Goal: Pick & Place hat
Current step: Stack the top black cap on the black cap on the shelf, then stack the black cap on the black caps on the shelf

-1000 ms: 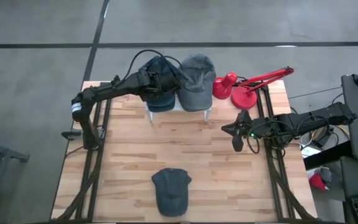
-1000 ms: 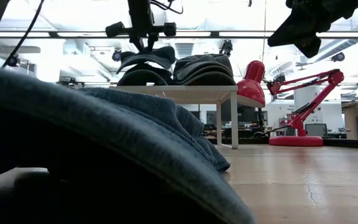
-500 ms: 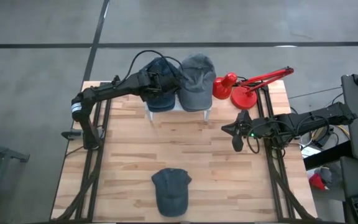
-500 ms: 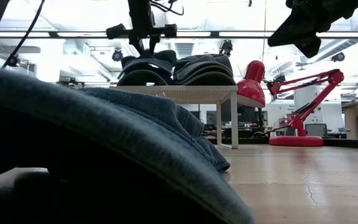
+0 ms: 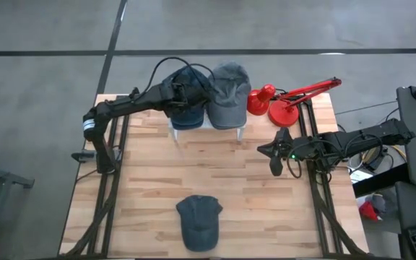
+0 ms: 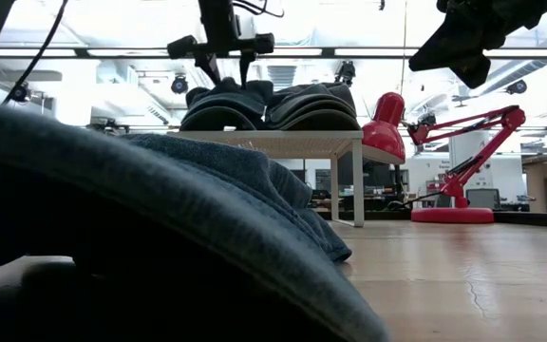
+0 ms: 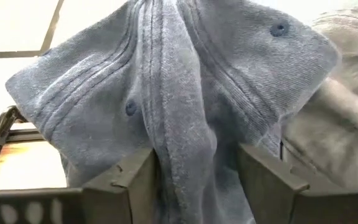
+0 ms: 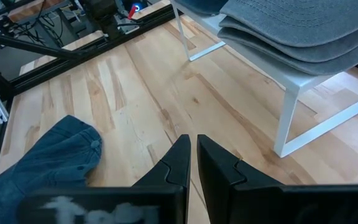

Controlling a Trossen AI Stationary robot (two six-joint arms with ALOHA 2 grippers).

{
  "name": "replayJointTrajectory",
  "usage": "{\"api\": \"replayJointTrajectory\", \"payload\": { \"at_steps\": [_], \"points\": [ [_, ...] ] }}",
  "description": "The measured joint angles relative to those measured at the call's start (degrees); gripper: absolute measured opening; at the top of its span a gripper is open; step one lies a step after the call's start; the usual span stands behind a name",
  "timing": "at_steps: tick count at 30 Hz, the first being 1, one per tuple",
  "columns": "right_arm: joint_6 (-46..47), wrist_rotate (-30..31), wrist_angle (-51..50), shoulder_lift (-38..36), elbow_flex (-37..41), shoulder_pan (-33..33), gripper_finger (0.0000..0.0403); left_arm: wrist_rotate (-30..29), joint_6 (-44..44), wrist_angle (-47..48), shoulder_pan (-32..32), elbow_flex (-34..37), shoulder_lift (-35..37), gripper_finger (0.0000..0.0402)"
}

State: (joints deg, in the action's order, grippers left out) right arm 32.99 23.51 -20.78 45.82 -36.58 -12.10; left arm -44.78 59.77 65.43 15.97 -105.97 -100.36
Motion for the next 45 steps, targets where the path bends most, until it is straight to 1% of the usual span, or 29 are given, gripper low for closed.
{"api": "replayJointTrajectory", "payload": {
  "at_steps": [5, 14, 24, 27, 30, 33, 37, 41, 45],
  "points": [
    [0.01, 0.0, 0.0, 0.0, 0.0, 0.0, 0.0027, 0.62, -2.14, -0.11, -0.3, -2.72, 0.06, 0.0226],
    [0.0, 0.0, 0.0, 0.0, 0.0, 0.0, 0.0027, 0.33, -8.75, -0.31, -1.51, -9.3, 0.11, 0.0227],
    [0.0, -0.01, 0.0, 0.0, 0.0, 0.0, 0.0027, 0.01, -12.62, 0.36, -2.89, -12.81, 0.16, 0.0227],
    [0.0, -0.01, 0.0, 0.0, 0.0, 0.0, 0.0027, -0.18, -13.44, 2.3, -3.87, -14.57, 0.23, 0.0227],
    [0.02, 0.0, 0.0, 0.0, -0.02, 0.0, 0.0027, 0.19, -13.13, 7.11, -6.11, -16.84, 0.45, 0.0227],
    [0.0, -0.01, 0.0, 0.0, 0.0, 0.0, 0.0027, 1.58, -9.03, 14.19, -9.65, -18.4, 0.5, 0.0227],
    [0.0, -0.01, -0.01, 0.0, 0.0, -0.01, 0.0027, 6.31, 1.99, 21.01, -16.44, -18.37, 0.5, 0.0227],
    [-0.03, 0.0, -0.02, 0.0, 0.0, -0.02, 0.0027, 9.56, 13.05, 19.49, -24.18, -14.94, 0.59, 0.0227],
    [-0.07, 0.0, 0.0, 0.0, 0.0, 0.0, 0.0027, 12.65, 23.12, 14.15, -31.4, -9.71, 0.5, 0.0227]
  ]
}}
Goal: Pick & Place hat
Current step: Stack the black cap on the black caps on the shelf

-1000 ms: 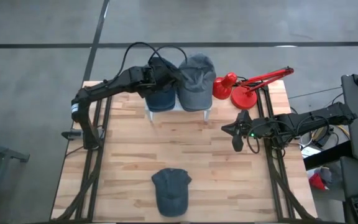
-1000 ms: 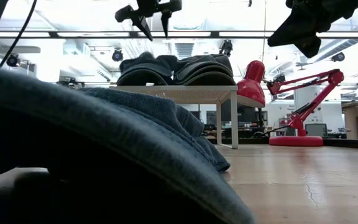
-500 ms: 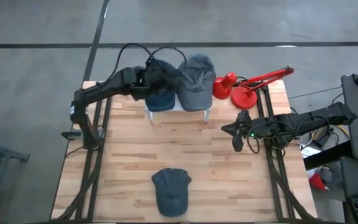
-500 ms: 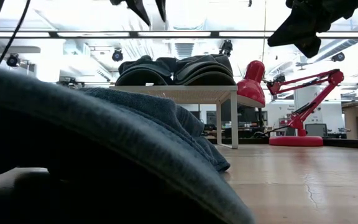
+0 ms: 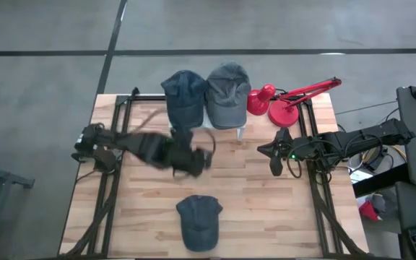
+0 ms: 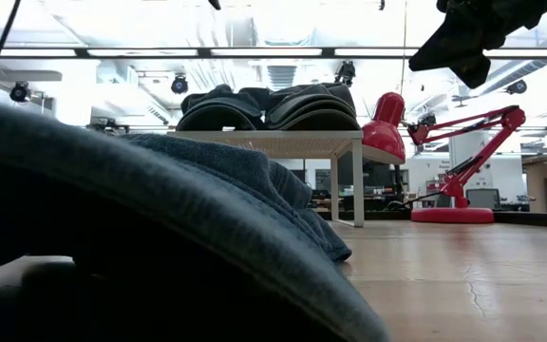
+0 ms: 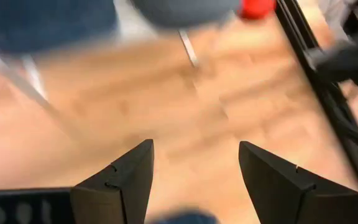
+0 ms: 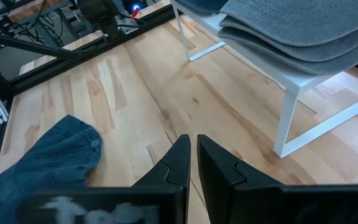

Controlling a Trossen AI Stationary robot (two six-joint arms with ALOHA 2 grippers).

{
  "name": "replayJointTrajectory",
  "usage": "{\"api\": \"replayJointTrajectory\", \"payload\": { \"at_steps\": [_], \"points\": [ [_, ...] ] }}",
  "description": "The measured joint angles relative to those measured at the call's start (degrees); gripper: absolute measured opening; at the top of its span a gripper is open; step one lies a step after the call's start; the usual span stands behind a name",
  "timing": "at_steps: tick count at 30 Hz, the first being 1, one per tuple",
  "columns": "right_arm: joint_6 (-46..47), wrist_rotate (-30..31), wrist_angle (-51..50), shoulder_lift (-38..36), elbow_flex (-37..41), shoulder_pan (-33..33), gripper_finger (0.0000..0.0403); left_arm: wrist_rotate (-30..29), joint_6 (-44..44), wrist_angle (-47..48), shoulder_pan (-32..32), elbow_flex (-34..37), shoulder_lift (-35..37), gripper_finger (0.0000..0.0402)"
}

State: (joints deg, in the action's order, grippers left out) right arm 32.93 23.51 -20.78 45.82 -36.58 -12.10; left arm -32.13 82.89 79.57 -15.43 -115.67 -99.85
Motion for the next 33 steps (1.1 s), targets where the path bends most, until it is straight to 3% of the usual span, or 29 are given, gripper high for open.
{"api": "replayJointTrajectory", "payload": {
  "at_steps": [6, 15, 25, 33],
  "points": [
    [-0.09, 0.0, -0.01, 0.0, 0.0, -0.02, 0.0027, 1.74, 14.56, -12.38, -7.63, 9.32, -0.25, 0.0226],
    [-0.11, 0.0, -0.02, 0.0, 0.0, -0.01, 0.0027, 7.07, 25.25, -35.52, -12.07, 25.22, -1.28, 0.0216],
    [-0.11, 0.0, 0.0, 0.0, -0.02, 0.0, 0.0027, 16.57, 33.13, -35.42, -14.03, 25.45, -6.14, 0.0198],
    [-0.13, 0.0, 0.0, 0.0, 0.0, 0.0, 0.0027, 20.16, 37.49, -24.65, -14.78, 18.67, -11.85, 0.0182]
  ]
}}
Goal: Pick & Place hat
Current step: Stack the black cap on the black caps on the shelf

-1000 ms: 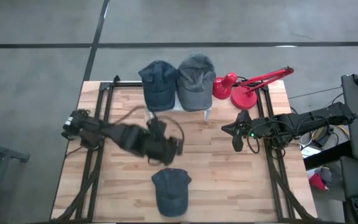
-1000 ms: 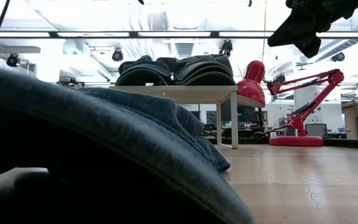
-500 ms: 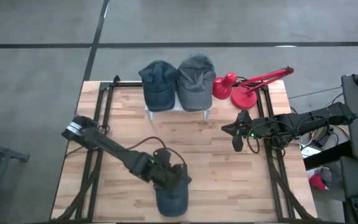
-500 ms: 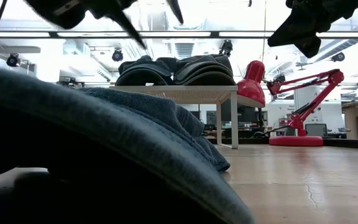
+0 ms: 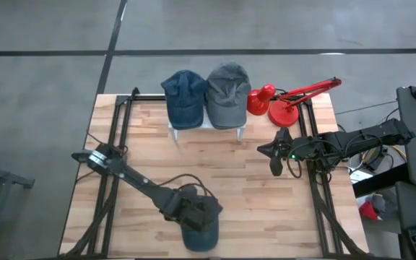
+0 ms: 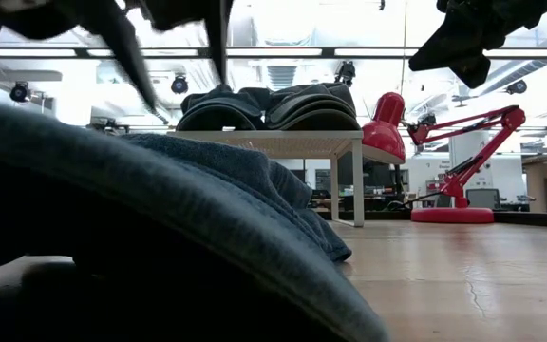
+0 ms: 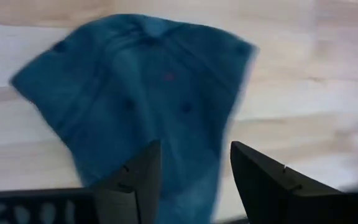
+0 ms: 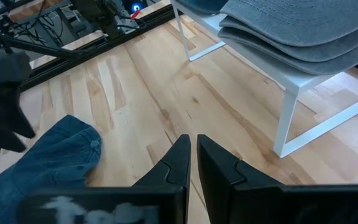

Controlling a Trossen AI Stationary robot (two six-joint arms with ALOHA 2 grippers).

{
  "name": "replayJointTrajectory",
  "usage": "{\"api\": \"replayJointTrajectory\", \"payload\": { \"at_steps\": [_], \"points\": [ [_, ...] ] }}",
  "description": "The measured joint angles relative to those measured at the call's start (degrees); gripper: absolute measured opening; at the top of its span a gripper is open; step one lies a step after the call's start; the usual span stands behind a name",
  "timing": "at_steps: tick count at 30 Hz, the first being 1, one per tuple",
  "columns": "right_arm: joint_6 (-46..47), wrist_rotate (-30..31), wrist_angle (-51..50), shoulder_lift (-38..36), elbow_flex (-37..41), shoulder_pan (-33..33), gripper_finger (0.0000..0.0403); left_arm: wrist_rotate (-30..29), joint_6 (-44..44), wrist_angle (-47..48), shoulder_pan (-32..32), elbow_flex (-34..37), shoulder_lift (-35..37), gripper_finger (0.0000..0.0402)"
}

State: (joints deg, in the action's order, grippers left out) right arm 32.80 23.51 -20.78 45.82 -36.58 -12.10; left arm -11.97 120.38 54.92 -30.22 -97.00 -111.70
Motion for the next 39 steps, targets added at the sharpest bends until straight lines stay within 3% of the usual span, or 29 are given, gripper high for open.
{"api": "replayJointTrajectory", "payload": {
  "at_steps": [10, 16, 29, 33, 39],
  "points": [
    [-0.45, 0.04, -0.02, 0.0, -0.01, 0.0, 0.0027, 2.17, 1.78, 2.64, 0.75, -0.27, -6.95, 0.0181],
    [-0.46, 0.04, 0.0, 0.0, -0.02, 0.0, 0.0027, 7.96, -0.07, 1.2, 1.79, -0.27, -11.42, 0.0181],
    [-0.46, 0.11, -0.02, 0.0, -0.02, 0.0, 0.0027, 8.35, -0.3, -1.33, 2.05, 0.48, -13.94, 0.0176],
    [-0.46, 0.11, 0.0, 0.0, -0.02, 0.0, 0.0027, 8.21, -0.32, -0.23, 2.05, 1.4, -13.97, 0.0139],
    [-0.46, 0.11, -0.01, 0.0, -0.02, 0.0, 0.0027, 7.53, -1.9, 1.09, 2.05, 2.64, -14.05, 0.0029]
  ]
}}
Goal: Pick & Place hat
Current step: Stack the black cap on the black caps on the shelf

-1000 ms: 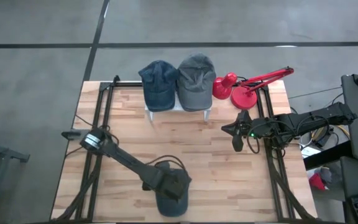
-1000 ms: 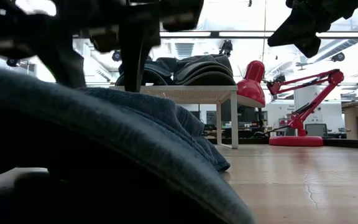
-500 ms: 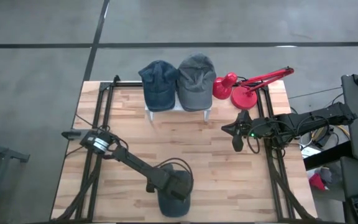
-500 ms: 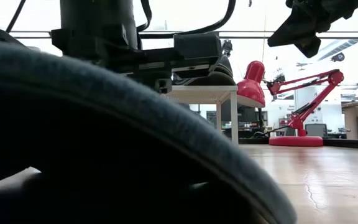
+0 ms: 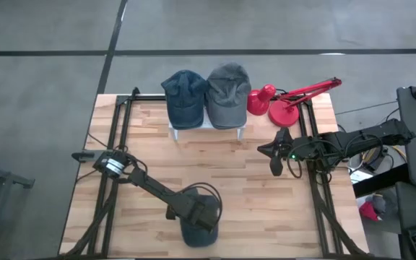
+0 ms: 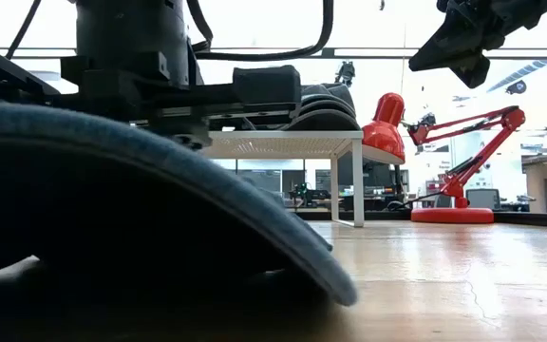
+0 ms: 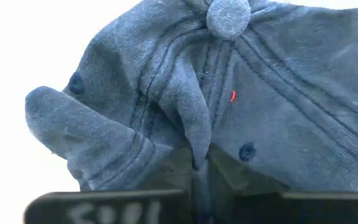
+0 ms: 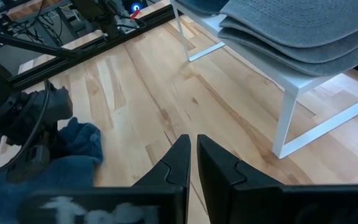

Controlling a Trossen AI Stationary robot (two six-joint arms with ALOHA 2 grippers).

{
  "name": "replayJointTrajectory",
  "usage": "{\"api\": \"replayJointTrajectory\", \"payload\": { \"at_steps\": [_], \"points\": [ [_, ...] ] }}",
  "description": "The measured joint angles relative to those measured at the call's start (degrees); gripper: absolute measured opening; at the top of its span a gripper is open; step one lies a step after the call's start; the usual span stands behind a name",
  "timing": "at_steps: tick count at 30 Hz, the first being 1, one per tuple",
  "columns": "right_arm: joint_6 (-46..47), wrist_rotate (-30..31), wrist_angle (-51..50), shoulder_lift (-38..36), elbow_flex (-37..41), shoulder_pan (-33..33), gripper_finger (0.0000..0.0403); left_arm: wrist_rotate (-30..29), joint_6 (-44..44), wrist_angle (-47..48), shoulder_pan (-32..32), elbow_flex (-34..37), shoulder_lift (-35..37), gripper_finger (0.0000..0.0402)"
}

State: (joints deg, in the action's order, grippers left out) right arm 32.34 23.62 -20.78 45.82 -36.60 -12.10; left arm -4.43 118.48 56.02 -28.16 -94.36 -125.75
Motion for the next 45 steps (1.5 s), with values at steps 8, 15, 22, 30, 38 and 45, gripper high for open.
{"api": "replayJointTrajectory", "payload": {
  "at_steps": [8, 15, 22, 30, 38, 45],
  "points": [
    [0.01, -0.01, 0.0, 0.0, 0.0, 0.0, 0.0027, -0.9, -2.98, 2.57, -0.2, 0.19, 1.68, 0.0006],
    [0.0, -0.02, 0.01, 0.01, 0.0, 0.01, 0.0027, -7.11, -3.13, 10.77, -1.59, -0.11, 8.19, 0.0003],
    [0.02, -0.03, 0.01, 0.0, 0.0, 0.04, 0.0027, -21.64, -5.34, 11.99, -4.96, -1.86, 17.11, 0.0001],
    [0.0, -0.03, 0.03, 0.01, 0.0, 0.02, 0.0027, -51.82, -12.64, 11.84, -7.25, -6.84, 24.79, 0.0001],
    [0.0, 0.35, 0.03, 0.01, 0.0, 0.0, 0.0027, -73.75, -35.21, 11.71, -2.63, -16.31, 28.67, 0.0001],
    [0.01, 0.39, 0.01, 0.02, 0.0, 0.0, 0.0027, -76.02, -55.75, 11.6, 11.22, -26.63, 29.68, 0.0001]
  ]
}}
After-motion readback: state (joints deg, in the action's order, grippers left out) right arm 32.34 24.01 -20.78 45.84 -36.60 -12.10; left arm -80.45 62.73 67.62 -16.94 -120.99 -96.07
